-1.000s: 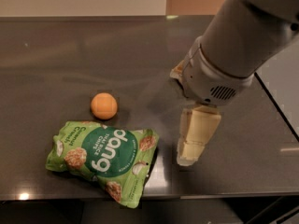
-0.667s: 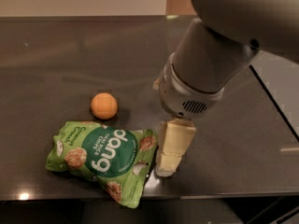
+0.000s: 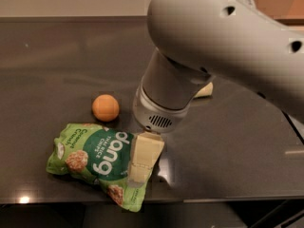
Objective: Pick green rice chip bag
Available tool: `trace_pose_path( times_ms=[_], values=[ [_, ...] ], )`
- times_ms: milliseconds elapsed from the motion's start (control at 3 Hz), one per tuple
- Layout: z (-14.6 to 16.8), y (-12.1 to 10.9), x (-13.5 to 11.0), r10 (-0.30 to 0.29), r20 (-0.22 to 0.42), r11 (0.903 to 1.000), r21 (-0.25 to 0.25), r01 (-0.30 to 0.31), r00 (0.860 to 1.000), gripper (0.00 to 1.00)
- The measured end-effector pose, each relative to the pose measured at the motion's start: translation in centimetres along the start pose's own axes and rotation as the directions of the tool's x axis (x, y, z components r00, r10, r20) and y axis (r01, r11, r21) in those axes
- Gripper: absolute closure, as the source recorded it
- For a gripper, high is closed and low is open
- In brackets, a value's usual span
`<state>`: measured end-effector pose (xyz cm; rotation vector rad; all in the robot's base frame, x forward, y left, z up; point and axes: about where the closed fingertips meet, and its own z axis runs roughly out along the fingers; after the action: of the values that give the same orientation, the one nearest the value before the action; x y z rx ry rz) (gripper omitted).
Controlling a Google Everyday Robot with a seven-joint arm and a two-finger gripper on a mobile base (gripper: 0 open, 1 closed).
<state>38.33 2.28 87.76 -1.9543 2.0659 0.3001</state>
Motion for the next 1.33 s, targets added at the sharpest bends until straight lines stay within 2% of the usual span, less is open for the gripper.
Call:
trace_pose_path(
  times_ms=[667, 1333],
  values=[
    [3.0, 1.0, -2.4, 0.097, 0.036, 0.9939, -0.055, -0.095, 0.995, 0.0],
    [4.6, 1.9, -4.4, 0.125, 0.053, 0.9904, -0.066, -0.122, 0.991, 0.0]
  ],
)
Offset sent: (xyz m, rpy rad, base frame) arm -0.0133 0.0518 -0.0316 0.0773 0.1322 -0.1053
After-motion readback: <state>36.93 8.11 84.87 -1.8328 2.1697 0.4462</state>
